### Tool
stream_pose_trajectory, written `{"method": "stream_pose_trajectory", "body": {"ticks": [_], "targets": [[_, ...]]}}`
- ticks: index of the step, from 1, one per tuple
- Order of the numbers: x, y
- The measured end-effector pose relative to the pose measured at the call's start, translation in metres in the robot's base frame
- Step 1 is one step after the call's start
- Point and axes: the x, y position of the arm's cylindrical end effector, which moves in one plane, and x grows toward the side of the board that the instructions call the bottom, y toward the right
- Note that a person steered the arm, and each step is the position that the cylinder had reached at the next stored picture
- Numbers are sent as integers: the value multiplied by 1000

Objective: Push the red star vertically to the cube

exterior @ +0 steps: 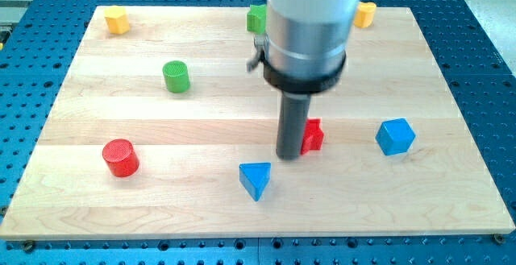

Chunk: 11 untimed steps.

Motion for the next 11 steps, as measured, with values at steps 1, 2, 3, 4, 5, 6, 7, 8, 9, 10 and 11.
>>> {"method": "stream_pose_trajectory", "body": {"ticks": [1,2,3,4,5,6,7,8,9,10,11], "targets": [[-40,21],[-88,38],[-102,109],[-57,198],[7,195],[19,181],[5,141],[-23,131],[2,70],[36,32],[38,59]]}}
